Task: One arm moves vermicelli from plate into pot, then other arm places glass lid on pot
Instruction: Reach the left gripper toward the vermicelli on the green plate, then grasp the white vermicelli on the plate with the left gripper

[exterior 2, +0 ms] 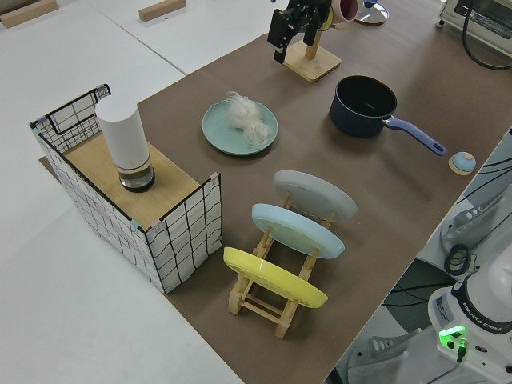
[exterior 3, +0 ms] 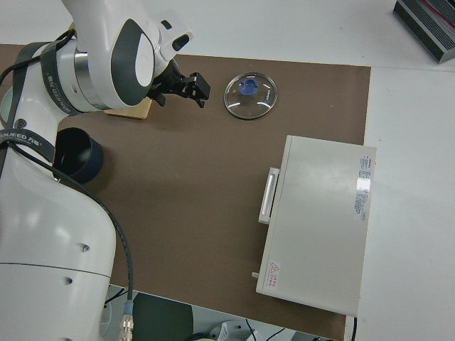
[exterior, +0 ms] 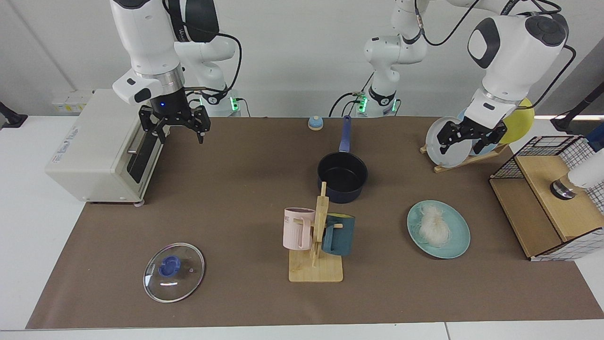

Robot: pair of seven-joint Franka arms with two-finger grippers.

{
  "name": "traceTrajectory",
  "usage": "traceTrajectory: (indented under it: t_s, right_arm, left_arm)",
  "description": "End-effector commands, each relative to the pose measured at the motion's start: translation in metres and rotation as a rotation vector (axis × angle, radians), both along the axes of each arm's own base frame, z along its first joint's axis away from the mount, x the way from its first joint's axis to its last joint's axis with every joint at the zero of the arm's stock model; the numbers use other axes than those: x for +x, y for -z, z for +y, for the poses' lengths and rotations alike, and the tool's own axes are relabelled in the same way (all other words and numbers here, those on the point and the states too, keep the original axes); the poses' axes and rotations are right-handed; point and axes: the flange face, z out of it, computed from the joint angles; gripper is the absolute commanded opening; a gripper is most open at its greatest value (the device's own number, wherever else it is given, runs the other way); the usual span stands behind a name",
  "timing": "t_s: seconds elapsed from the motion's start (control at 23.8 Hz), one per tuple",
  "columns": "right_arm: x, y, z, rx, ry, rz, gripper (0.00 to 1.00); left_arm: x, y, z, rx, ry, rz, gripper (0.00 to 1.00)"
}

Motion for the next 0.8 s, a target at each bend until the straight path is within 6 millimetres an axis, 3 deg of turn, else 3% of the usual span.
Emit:
traceTrajectory:
  t_s: [0.0,0.5,0.76]
  right_arm:
    - [-0.001,0.000,-0.003,0.016,0.002,-0.004,1.00]
    - [-0.001,0.000,-0.003,0.016,0.000,-0.004,1.00]
    - [-0.001,0.000,-0.003,0.016,0.002,-0.004,1.00]
  left_arm:
    - [0.013,0.014,0.001,-0.022,0.000,-0.046,1.00]
    - [0.066,0.100,0.005,-0.013,-0.005,-0.090,1.00]
    - [0.086,0.157,0.006,-0.016,-0.005,-0.084,1.00]
